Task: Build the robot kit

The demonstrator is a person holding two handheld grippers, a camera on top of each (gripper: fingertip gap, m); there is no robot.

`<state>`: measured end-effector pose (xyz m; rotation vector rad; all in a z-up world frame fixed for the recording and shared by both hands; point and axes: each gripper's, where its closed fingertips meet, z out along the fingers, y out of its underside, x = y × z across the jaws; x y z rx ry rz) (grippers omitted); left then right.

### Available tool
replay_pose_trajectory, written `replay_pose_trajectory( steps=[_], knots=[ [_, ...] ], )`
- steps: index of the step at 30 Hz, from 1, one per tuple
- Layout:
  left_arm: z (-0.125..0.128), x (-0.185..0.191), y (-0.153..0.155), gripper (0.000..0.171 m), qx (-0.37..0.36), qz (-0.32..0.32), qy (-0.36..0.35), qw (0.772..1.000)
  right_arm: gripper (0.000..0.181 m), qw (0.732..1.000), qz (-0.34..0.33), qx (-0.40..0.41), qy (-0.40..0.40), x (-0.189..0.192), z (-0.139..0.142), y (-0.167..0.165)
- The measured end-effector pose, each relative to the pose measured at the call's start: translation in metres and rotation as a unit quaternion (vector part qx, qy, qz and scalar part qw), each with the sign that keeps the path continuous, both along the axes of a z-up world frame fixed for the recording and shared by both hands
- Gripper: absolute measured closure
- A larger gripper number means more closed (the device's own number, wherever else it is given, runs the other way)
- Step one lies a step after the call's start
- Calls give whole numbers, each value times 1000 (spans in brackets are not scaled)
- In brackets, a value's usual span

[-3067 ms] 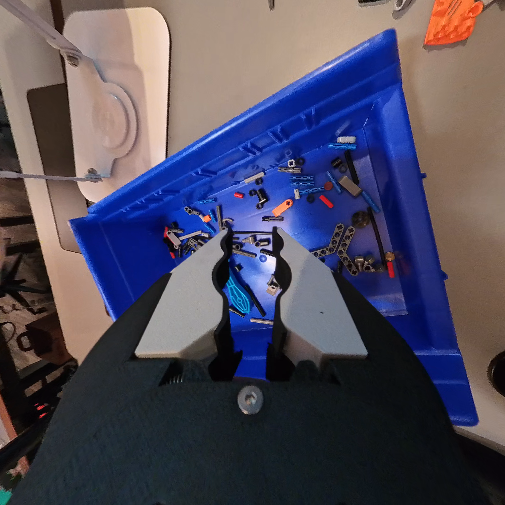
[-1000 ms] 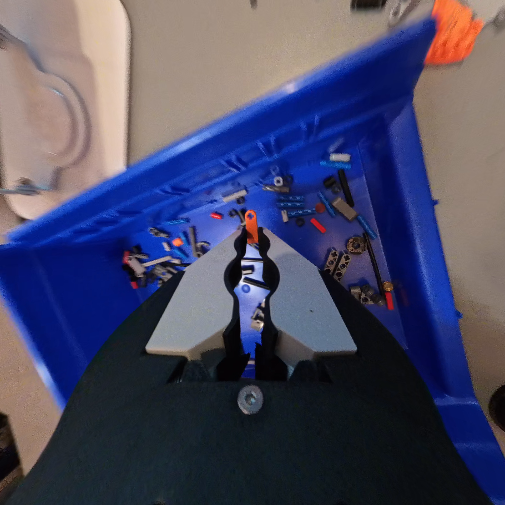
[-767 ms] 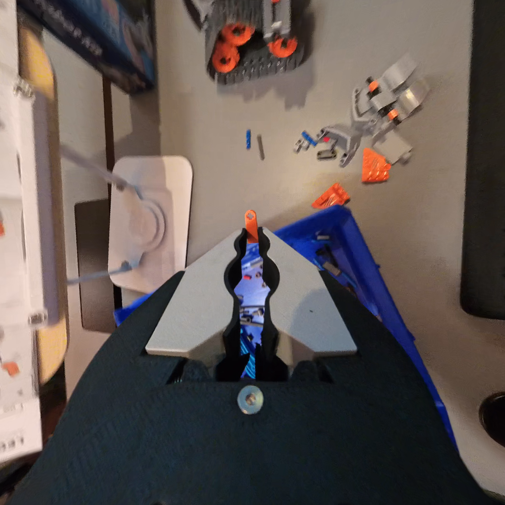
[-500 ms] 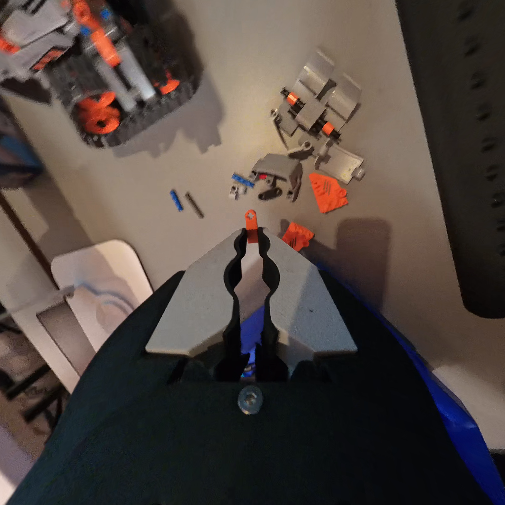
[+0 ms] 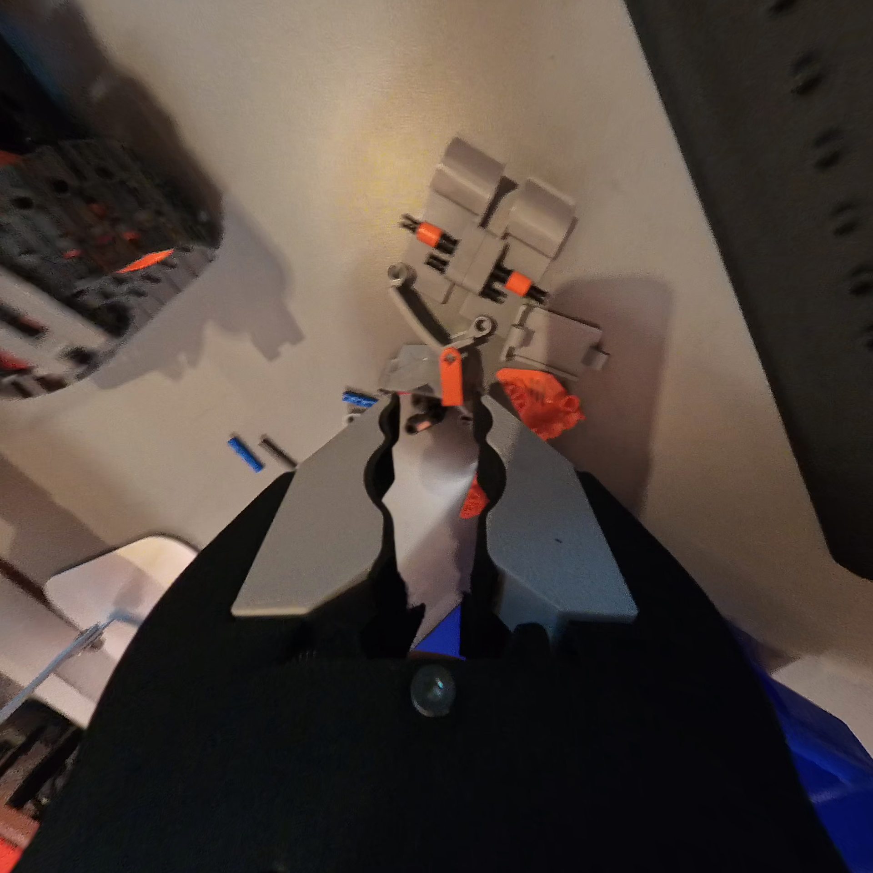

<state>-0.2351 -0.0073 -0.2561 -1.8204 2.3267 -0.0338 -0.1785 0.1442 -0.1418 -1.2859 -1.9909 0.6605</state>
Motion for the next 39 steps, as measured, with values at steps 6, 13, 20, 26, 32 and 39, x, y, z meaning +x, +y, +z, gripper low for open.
replay_pose_trajectory(
  steps=[6,13,20,26,32,39],
  knots=[
    [70,-35,26,147,75,84,-86,990,172,1000,-3,0,2,1,1,2],
    [107,-133,21,144,127,203,-104,965,172,1000,-1,0,-4,-1,-3,0],
    [67,-202,-25,135,53,268,-55,960,172,1000,1,0,-10,-3,-7,-2],
    [33,-205,-52,136,-6,249,-36,968,171,1000,-1,-8,-22,-5,-17,0],
    [4,-195,-70,134,-78,221,-18,972,171,999,-2,-14,-32,-6,-25,2],
    [-16,-195,-68,151,-75,197,23,977,172,999,-5,-17,-35,-5,-28,4]
  ],
)
